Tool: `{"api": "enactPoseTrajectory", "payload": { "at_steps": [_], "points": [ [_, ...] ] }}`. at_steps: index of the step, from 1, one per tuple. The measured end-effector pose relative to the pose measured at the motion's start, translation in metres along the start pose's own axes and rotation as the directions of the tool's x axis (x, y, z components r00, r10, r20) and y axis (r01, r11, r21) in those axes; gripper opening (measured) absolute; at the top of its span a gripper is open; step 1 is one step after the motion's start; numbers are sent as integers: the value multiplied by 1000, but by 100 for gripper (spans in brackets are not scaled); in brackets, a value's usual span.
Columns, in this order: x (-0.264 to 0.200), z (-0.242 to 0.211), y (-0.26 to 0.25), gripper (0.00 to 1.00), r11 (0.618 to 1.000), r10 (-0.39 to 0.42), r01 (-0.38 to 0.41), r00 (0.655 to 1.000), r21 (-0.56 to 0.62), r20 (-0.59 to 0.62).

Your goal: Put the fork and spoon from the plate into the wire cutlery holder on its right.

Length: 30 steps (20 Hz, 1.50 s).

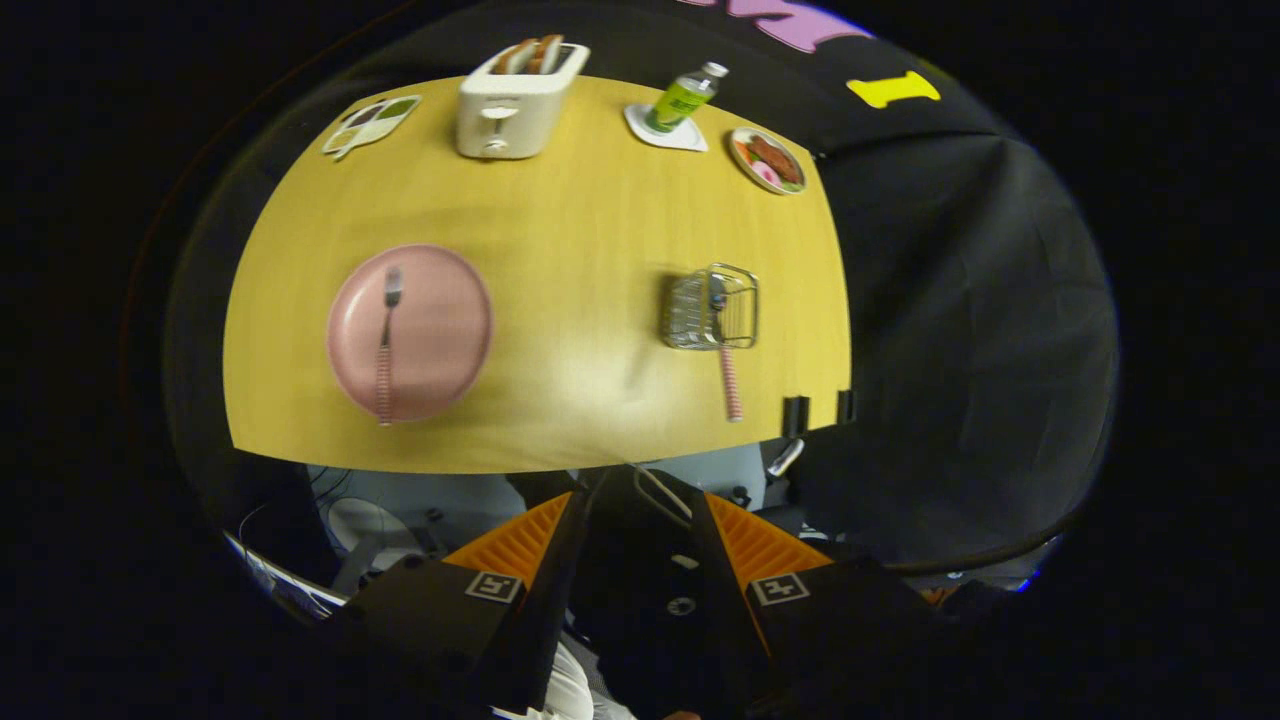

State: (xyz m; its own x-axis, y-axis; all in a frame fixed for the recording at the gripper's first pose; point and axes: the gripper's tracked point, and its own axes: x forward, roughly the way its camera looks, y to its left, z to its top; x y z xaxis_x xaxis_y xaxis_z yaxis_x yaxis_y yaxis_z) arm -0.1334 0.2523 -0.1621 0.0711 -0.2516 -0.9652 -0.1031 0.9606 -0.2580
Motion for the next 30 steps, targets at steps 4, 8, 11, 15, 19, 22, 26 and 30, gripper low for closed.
{"api": "enactPoseTrajectory", "payload": {
  "at_steps": [4,8,11,15,19,22,26,30],
  "points": [
    [26,-11,102,68,985,171,-171,985,-16,6],
    [65,1,147,68,977,210,-211,977,-37,-18],
    [86,15,165,68,972,224,-227,974,-61,-39],
    [111,37,179,68,963,255,-259,965,-67,-68],
    [127,43,193,68,947,317,-320,942,-13,-115],
    [134,39,195,68,943,327,-332,935,-15,-135],
    [144,34,201,46,935,350,-355,925,-9,-148],
    [139,27,191,12,947,312,-320,933,-14,-180]
  ]
}}
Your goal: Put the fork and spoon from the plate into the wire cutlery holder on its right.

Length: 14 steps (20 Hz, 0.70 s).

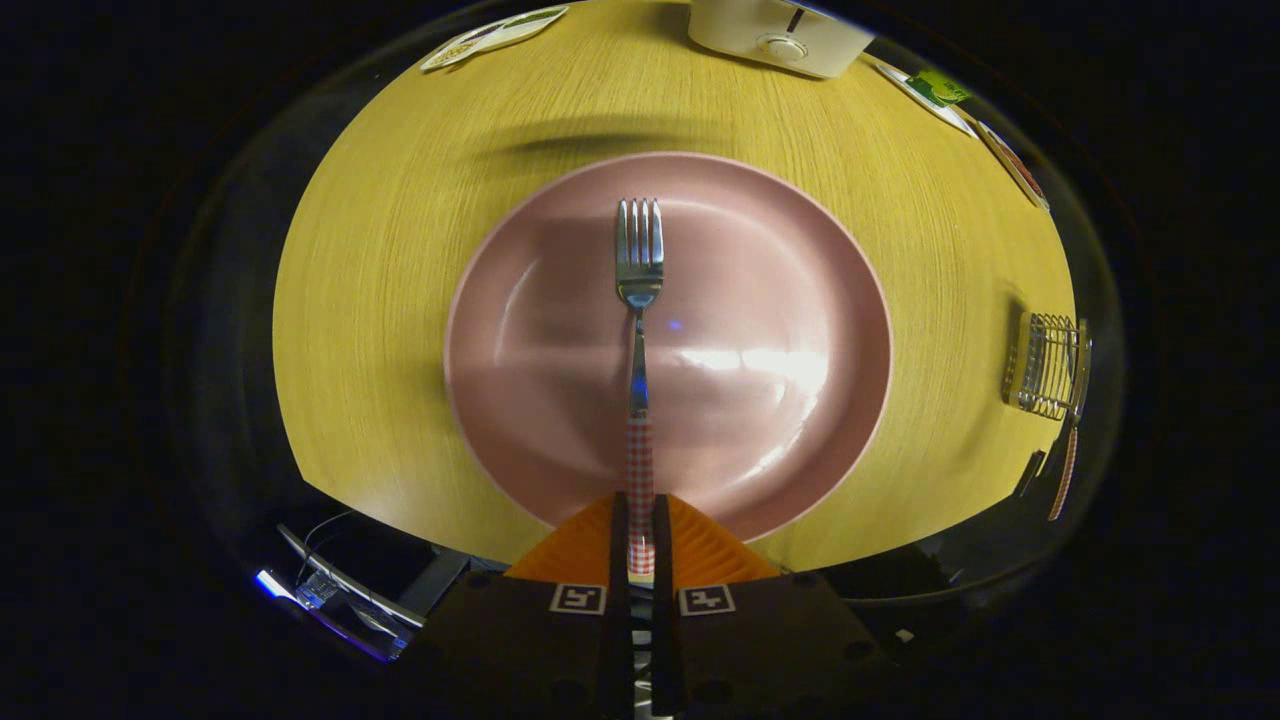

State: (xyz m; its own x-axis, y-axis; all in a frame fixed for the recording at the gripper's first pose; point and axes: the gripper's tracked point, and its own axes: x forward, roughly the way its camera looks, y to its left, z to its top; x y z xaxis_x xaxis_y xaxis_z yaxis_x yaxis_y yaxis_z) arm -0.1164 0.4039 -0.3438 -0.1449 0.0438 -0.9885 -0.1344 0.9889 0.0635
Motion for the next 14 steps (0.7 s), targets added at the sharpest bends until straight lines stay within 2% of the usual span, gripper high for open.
{"api": "enactPoseTrajectory", "payload": {
  "at_steps": [5,10,14],
  "points": [
    [-58,-12,-38,9,995,-93,94,995,15,-37],
    [-145,-32,-123,9,967,-243,250,963,51,-116],
    [-194,-40,-181,9,946,-229,265,954,185,-191]
  ]
}}
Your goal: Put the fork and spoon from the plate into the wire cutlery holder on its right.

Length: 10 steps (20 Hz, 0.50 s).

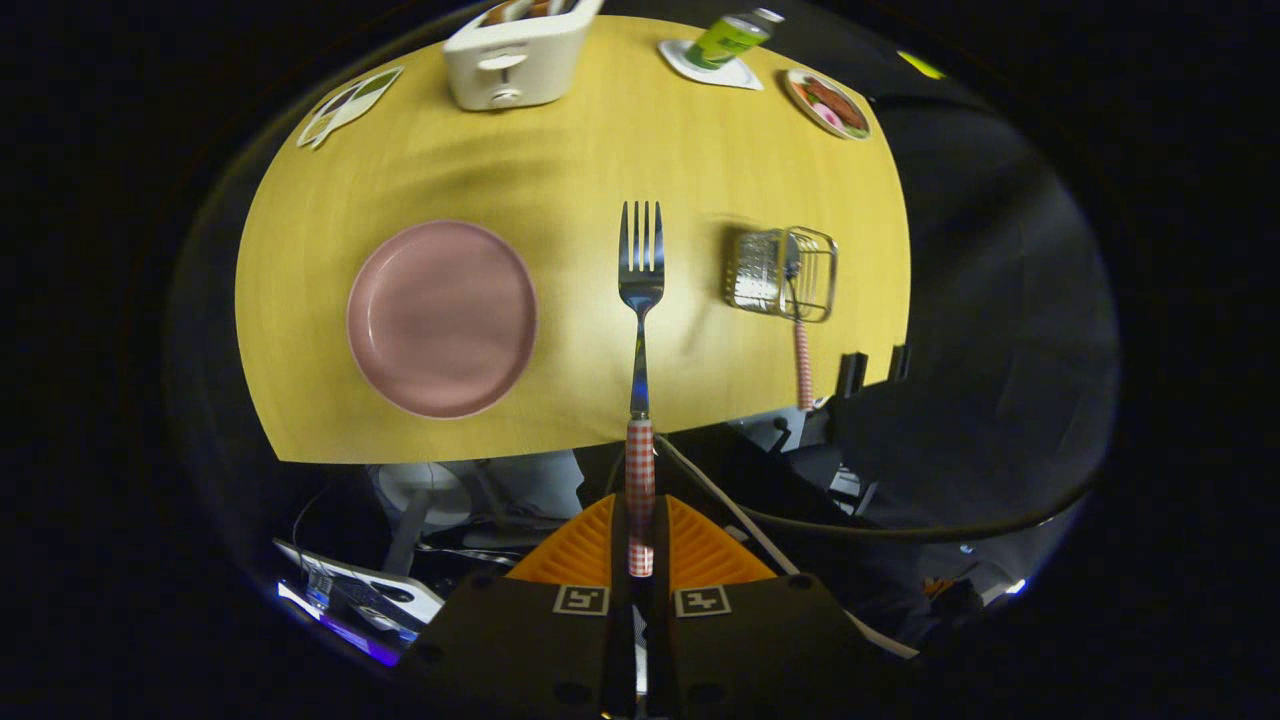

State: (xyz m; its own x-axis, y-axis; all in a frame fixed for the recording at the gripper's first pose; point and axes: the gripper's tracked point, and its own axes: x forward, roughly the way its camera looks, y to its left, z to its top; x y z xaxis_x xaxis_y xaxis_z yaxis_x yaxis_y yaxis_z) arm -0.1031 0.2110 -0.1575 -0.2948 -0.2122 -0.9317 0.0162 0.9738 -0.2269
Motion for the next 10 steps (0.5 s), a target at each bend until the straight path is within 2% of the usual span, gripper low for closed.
{"api": "enactPoseTrajectory", "payload": {
  "at_steps": [2,5,10],
  "points": [
    [-5,5,-27,9,998,22,-19,998,55,-57],
    [0,11,-58,9,983,98,-71,984,171,-151],
    [27,36,-91,9,948,225,-143,932,284,-284]
  ]
}}
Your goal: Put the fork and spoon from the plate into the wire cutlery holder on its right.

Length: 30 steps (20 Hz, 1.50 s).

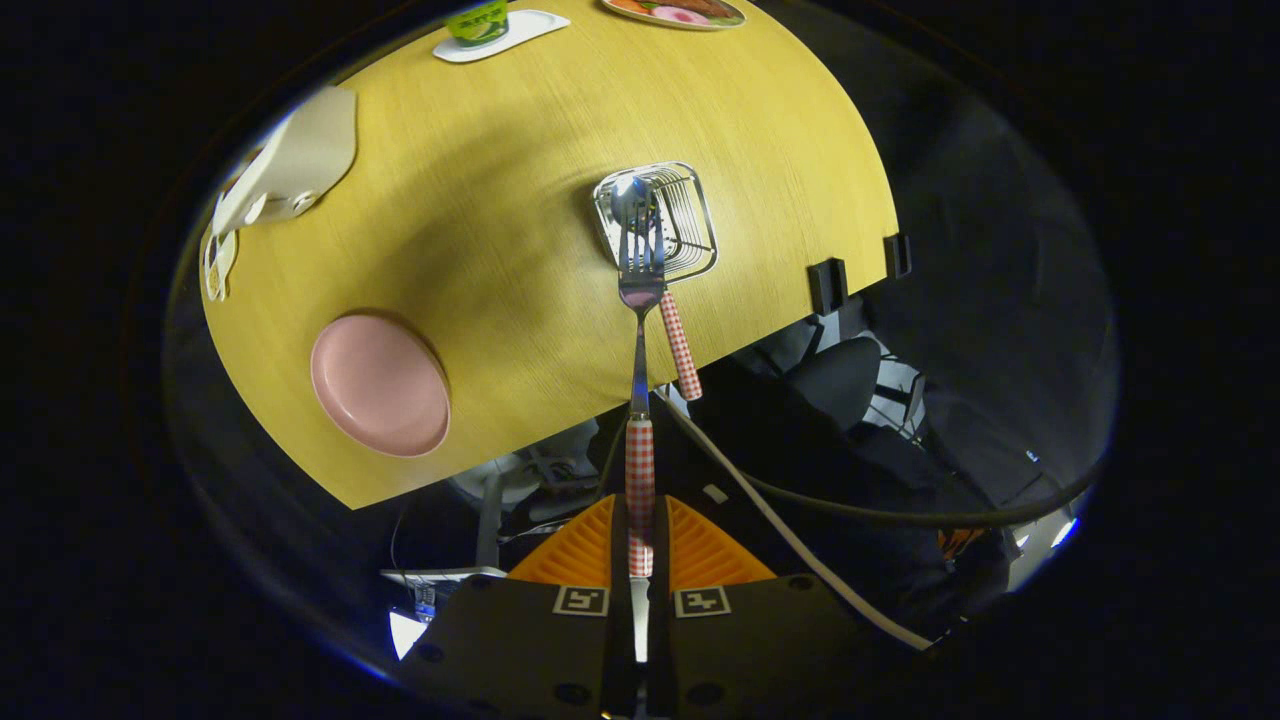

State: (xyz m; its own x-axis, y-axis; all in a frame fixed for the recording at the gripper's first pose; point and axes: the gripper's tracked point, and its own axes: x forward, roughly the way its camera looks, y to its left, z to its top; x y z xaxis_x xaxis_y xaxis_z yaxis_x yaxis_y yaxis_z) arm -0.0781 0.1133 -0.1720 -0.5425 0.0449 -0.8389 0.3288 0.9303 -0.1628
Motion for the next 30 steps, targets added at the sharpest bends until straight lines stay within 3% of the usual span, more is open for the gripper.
{"api": "enactPoseTrajectory", "payload": {
  "at_steps": [4,7,20,24,29,30],
  "points": [
    [16,17,-1,9,997,78,-74,989,33,-123],
    [21,29,-9,9,995,95,-87,983,54,-160],
    [43,57,-20,9,997,71,-79,968,-26,-241],
    [38,63,-20,21,997,57,-68,972,-38,-229],
    [39,68,-21,61,997,49,-60,979,-48,-197],
    [37,69,-21,62,997,47,-57,981,-51,-190]
  ]
}}
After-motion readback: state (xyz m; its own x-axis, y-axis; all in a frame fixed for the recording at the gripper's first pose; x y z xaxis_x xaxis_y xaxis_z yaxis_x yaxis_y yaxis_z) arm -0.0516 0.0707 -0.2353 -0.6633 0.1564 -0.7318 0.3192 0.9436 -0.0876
